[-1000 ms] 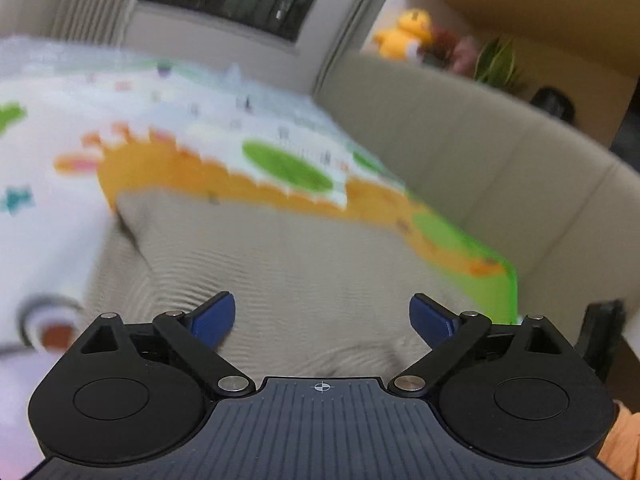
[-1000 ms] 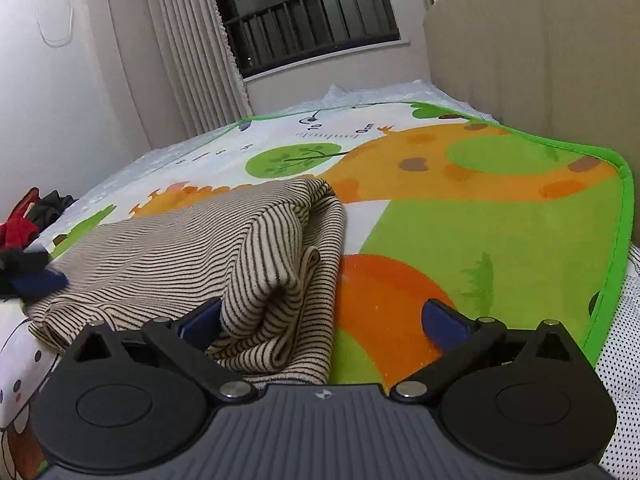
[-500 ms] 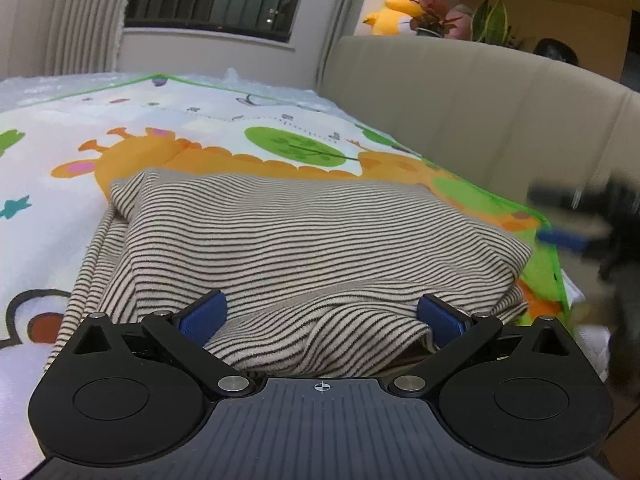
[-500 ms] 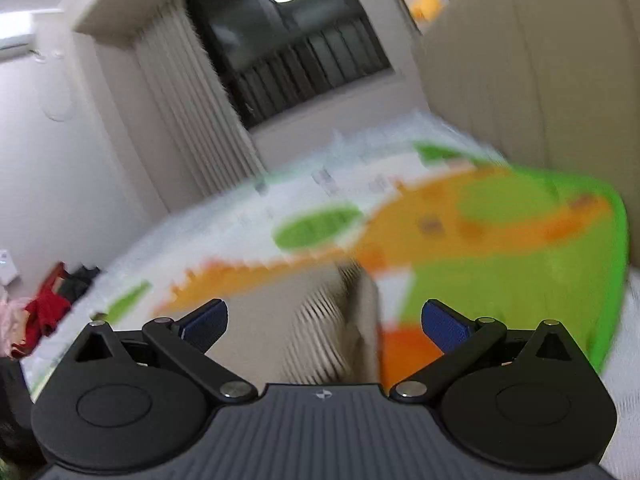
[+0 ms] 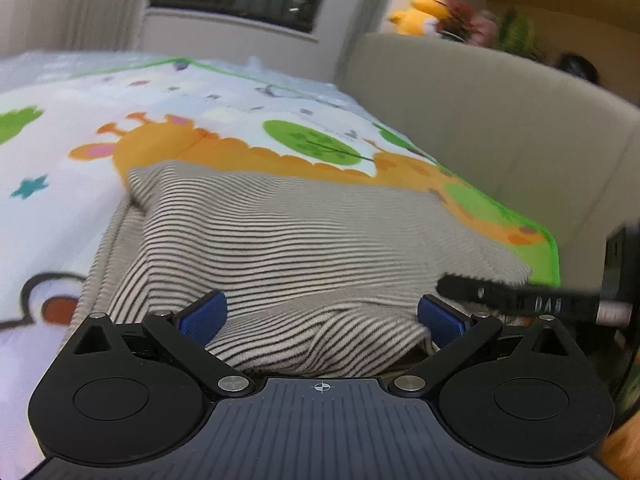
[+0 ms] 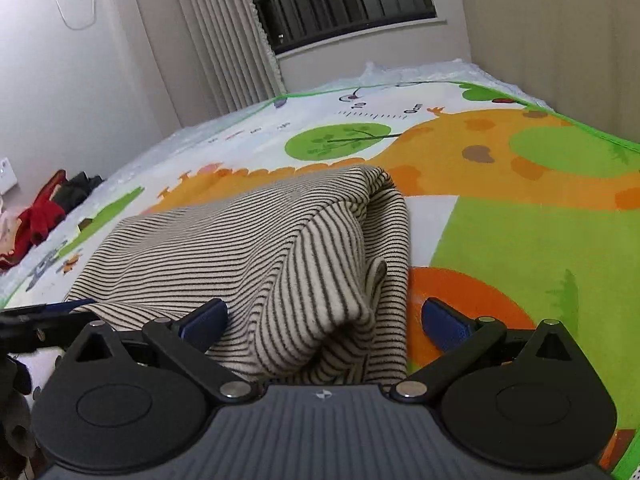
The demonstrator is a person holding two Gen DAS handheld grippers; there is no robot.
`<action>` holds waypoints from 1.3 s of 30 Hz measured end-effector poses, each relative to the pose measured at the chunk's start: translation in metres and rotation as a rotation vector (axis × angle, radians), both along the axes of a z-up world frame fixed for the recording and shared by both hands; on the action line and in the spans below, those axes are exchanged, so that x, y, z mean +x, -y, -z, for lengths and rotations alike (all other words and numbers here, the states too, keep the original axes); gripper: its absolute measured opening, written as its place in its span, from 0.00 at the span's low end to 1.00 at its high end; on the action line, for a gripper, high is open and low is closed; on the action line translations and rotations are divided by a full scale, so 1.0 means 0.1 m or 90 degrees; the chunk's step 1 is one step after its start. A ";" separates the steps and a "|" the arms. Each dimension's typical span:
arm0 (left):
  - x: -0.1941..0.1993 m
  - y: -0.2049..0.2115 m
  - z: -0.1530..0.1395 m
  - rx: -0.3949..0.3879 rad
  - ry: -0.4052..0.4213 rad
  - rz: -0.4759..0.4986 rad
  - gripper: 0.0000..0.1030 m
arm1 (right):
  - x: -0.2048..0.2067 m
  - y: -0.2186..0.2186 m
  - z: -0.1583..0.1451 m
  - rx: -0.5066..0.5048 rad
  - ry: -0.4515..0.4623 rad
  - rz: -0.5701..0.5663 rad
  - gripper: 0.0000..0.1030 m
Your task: Fold clothes
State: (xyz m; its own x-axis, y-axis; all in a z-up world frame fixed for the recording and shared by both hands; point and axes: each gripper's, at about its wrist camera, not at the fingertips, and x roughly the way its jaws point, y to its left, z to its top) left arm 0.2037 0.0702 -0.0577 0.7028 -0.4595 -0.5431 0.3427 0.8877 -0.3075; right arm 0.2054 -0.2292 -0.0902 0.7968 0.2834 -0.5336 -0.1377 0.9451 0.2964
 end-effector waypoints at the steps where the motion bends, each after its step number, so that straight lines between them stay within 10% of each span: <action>1: -0.03 -0.02 -0.03 -0.007 -0.008 -0.020 1.00 | -0.01 0.00 0.01 0.000 0.003 0.001 1.00; 19: 0.03 -0.25 -0.02 -0.110 -0.126 -0.060 1.00 | -0.17 0.31 0.01 0.146 0.004 0.018 1.00; 28: 0.50 -0.46 -0.04 -0.110 -0.112 -0.073 1.00 | -0.04 0.40 -0.42 0.144 -0.019 -0.011 1.00; 39: 0.73 -0.46 0.01 -0.060 -0.081 -0.048 1.00 | 1.12 0.18 -0.36 0.009 -0.076 -0.014 1.00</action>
